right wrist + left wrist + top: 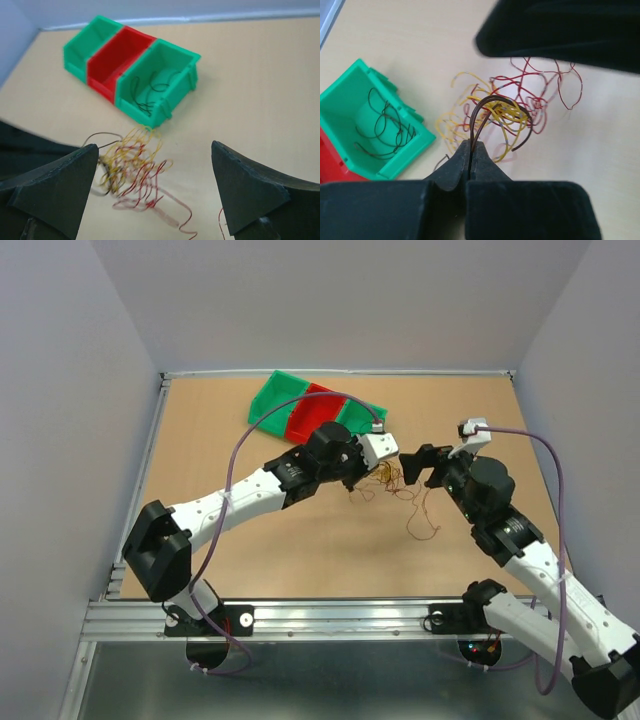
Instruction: Untangle the cables
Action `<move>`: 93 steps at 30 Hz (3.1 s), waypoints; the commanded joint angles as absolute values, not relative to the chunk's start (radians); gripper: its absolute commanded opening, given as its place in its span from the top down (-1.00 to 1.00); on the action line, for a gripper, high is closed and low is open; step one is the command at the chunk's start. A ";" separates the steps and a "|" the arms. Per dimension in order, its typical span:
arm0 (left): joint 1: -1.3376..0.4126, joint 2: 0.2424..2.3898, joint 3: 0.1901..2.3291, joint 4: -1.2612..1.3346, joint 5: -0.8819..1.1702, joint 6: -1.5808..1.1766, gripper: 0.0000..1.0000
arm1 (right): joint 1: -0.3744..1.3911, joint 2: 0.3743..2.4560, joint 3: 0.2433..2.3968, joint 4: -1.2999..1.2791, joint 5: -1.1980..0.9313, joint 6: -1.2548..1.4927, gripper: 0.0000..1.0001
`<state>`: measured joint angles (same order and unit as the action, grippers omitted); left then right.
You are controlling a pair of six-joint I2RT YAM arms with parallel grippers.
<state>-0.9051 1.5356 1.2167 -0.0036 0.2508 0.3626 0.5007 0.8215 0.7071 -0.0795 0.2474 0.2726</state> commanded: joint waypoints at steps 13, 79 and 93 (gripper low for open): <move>-0.877 1.391 1.172 0.097 0.241 0.321 1.00 | 0.505 0.903 0.701 0.173 -0.316 0.046 -0.92; -0.561 1.252 0.976 0.436 0.385 0.136 1.00 | 0.505 0.730 0.620 0.261 -0.342 0.060 -1.00; -0.640 1.158 0.977 0.376 0.391 0.153 1.00 | 0.506 1.058 0.638 0.615 -0.667 0.075 -1.00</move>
<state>-0.6270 1.2076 0.9745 0.3557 0.3717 0.1356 0.5095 0.9859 0.6197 0.4335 -0.5518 0.0635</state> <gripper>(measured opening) 0.041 0.999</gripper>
